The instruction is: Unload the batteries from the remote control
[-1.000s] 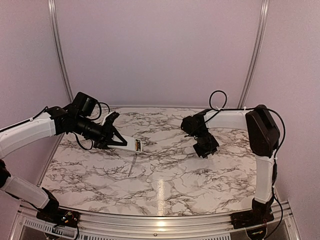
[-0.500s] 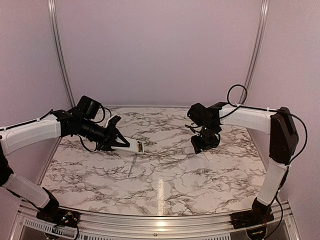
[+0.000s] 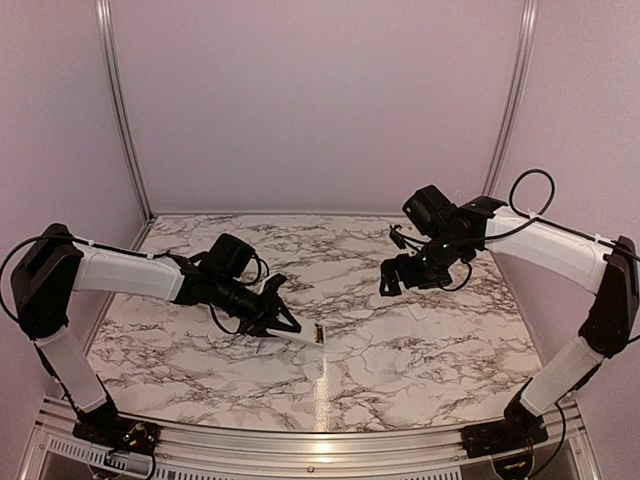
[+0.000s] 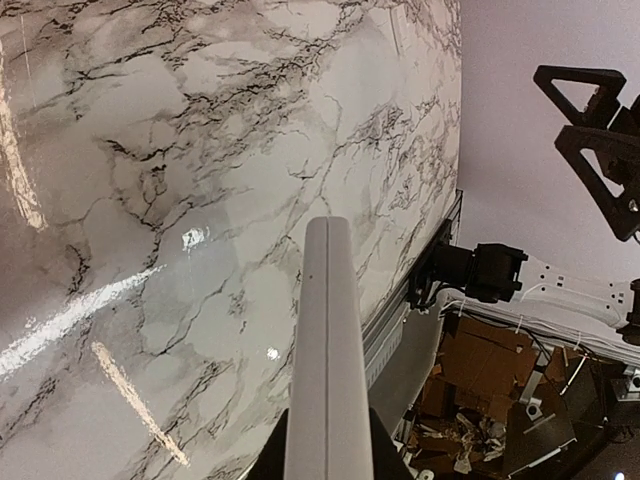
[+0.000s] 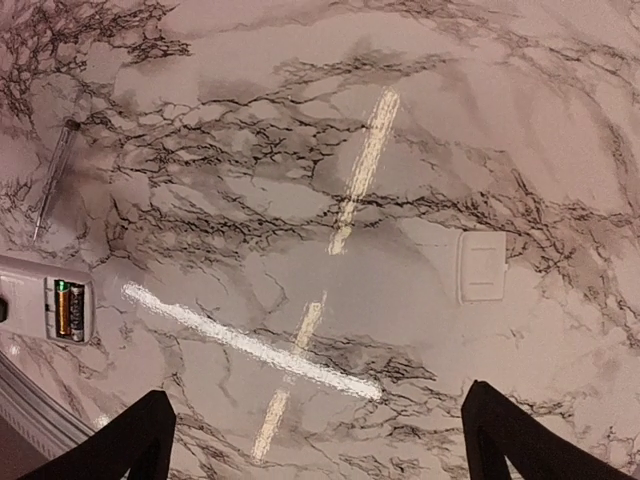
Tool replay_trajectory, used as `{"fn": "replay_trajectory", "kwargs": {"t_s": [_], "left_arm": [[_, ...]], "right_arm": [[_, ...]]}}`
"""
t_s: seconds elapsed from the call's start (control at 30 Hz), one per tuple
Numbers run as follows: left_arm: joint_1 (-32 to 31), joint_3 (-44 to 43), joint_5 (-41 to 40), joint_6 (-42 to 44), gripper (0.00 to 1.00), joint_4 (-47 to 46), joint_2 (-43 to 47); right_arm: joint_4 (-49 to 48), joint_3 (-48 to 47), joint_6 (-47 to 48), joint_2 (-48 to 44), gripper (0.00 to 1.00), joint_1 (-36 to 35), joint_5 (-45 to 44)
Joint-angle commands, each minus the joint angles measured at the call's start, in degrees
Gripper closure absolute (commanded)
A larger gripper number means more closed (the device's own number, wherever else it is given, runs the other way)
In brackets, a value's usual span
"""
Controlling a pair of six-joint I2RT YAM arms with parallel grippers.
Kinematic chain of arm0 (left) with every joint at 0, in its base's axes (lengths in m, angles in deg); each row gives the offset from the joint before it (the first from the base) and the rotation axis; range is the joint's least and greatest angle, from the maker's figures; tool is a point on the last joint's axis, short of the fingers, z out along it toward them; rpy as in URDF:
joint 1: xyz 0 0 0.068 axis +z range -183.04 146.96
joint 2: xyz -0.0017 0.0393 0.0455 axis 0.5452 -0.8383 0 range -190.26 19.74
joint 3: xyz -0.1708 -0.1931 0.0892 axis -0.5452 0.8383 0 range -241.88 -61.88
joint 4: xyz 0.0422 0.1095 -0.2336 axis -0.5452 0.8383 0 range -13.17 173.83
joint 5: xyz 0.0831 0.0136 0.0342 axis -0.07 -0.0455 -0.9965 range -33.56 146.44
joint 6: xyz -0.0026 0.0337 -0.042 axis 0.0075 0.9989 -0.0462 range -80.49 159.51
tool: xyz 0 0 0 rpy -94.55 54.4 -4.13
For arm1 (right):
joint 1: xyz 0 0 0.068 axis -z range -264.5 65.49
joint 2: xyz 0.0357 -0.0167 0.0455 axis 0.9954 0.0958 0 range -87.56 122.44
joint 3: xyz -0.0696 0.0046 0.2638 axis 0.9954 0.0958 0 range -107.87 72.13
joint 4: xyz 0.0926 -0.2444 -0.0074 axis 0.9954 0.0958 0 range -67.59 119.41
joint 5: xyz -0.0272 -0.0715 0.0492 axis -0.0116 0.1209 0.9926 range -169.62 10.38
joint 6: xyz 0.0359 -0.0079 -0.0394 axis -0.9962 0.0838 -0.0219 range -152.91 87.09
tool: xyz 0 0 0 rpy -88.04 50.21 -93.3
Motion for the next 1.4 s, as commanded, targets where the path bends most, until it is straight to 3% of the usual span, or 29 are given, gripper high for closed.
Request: {"fn": "replay_trajectory", "kwargs": {"t_s": [0.0, 0.57, 0.8, 0.87, 1.0, 1.3, 1.37], "left_arm": [[-0.8, -3.5, 1.9, -1.4, 1.00, -7.9, -5.7], [-3.6, -10.0, 4.9, -2.5, 1.00, -13.0, -19.7], [-3.8, -10.9, 4.7, -0.8, 0.88, -11.7, -21.3], [-3.8, -10.8, 4.3, 0.4, 0.81, -10.0, -21.2], [-3.8, -10.8, 3.2, 2.6, 0.55, -7.2, -20.4], [-3.7, -12.2, -1.1, 7.4, 0.31, 0.4, -17.5], [-3.8, -12.8, -2.3, 8.6, 0.19, 2.5, -16.7]], "right_arm": [[-3.1, 2.4, -2.8, -4.6, 0.02, 0.4, 3.6], [-8.1, 12.2, -9.7, -15.7, 0.02, 0.4, 7.3], [-9.6, 11.3, -9.4, -13.0, 0.02, 0.4, 8.5], [-10.0, 10.5, -9.2, -11.9, 0.02, 0.4, 8.9], [-10.7, 8.7, -8.6, -9.6, 0.02, 0.4, 9.7], [-10.4, 5.3, -7.2, -6.0, 0.02, 0.4, 10.2], [-10.3, 5.1, -6.9, -5.5, 0.02, 0.4, 10.2]]}}
